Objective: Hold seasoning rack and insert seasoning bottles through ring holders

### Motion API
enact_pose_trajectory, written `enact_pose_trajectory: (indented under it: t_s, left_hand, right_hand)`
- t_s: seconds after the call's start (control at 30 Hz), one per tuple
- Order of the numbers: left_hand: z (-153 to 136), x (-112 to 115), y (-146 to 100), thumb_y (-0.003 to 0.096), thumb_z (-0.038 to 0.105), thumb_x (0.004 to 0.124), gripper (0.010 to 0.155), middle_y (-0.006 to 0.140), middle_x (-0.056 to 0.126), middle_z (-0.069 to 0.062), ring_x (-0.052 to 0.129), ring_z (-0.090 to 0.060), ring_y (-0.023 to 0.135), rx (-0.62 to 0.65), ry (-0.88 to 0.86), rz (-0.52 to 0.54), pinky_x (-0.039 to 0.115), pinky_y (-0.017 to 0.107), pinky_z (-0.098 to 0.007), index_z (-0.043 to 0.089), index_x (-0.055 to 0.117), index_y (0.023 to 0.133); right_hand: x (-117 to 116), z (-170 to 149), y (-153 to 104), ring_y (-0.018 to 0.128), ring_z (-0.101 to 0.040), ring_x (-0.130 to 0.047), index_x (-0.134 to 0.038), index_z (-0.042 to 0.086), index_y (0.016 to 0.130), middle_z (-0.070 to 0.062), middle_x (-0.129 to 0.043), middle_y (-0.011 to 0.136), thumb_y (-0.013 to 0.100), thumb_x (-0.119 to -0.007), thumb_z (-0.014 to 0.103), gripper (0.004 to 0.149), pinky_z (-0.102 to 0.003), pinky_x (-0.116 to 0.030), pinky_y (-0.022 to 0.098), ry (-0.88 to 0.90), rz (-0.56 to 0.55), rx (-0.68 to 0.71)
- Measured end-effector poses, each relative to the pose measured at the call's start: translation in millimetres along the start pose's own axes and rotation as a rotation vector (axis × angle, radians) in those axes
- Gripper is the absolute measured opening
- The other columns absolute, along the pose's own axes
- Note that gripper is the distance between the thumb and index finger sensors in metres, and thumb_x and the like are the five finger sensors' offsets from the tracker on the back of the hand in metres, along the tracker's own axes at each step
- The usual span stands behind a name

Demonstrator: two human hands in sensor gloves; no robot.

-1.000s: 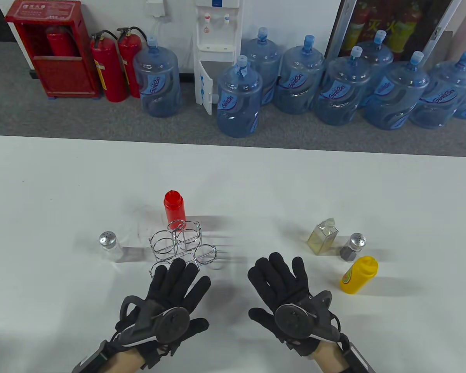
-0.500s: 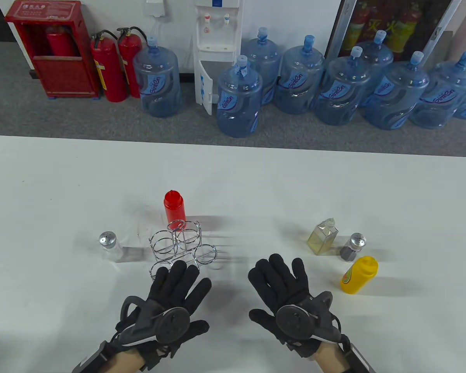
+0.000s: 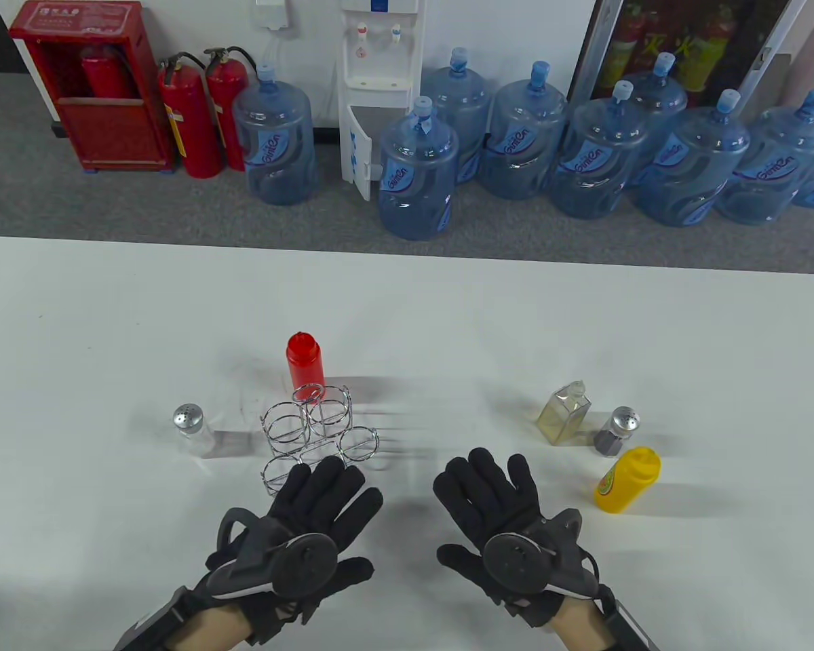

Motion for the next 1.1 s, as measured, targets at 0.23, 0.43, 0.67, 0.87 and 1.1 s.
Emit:
enact_pose_trajectory:
  t_s: [0.23,0.43,0.67,0.87,1.1]
  left_hand:
    - [-36.0,-86.6,32.1,0.04,0.068,0.059,0.073,0.117,0.031,0.011,0.028,-0.028,0.119,-0.172,0.1,0.196,0.03,0.083,-0.058,0.046,0.032,0.104]
    - [-87.9,-80.5,62.6,0.0424,0.06,0.061,0.066,0.113,0.048,0.011,0.043,-0.029,0.116,-0.392,0.213,0.121,0.037,0.082,-0.058,0.041,0.043,0.103]
    - [-95.7,-62.7,69.1,0.0452,0.049,0.061,0.043,0.071,0.09,0.022,0.097,-0.015,0.082,-0.451,0.26,0.236,0.074,0.067,-0.047,0.037,0.068,0.086]
    - [-69.1,-75.3,75.2,0.0465,0.044,0.062,0.042,0.054,0.09,0.018,0.099,-0.011,0.064,-0.404,0.307,0.333,0.079,0.054,-0.044,0.033,0.067,0.087]
    - [0.9,-102.0,60.7,0.0458,0.042,0.065,0.044,0.051,0.09,0.019,0.099,-0.01,0.063,-0.264,0.368,0.504,0.08,0.052,-0.044,0.034,0.067,0.089]
  right_hand:
    - [1.3,2.4,-1.1,0.111,-0.03,-0.029,-0.031,0.035,0.107,0.004,-0.027,0.116,0.034,-0.063,0.069,0.086,-0.066,-0.019,0.075,0.0,0.0,0.014]
    - [1.5,1.3,-1.9,0.111,-0.03,-0.03,-0.031,0.035,0.107,0.004,-0.027,0.116,0.034,-0.063,0.069,0.086,-0.066,-0.02,0.075,0.004,-0.003,0.01]
    - [0.8,0.4,-1.7,0.11,-0.031,-0.03,-0.032,0.035,0.108,0.004,-0.027,0.116,0.034,-0.063,0.069,0.086,-0.066,-0.019,0.075,0.004,0.009,0.004]
    - [1.6,-1.2,-1.3,0.11,-0.031,-0.03,-0.032,0.035,0.108,0.004,-0.028,0.116,0.034,-0.063,0.069,0.086,-0.066,-0.019,0.075,0.003,0.008,-0.007]
    - [13.0,-8.7,-3.0,0.11,-0.031,-0.031,-0.033,0.034,0.108,0.004,-0.029,0.116,0.035,-0.063,0.068,0.086,-0.066,-0.017,0.074,-0.006,-0.047,-0.043]
Point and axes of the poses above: the tracker on the back of each hand, its own z axis roughly to the thumb side, its own y axis roughly from the wrist to the fingertips, x = y × z, the point moved 3 cm from there along y, roughly from the wrist to the fingertips
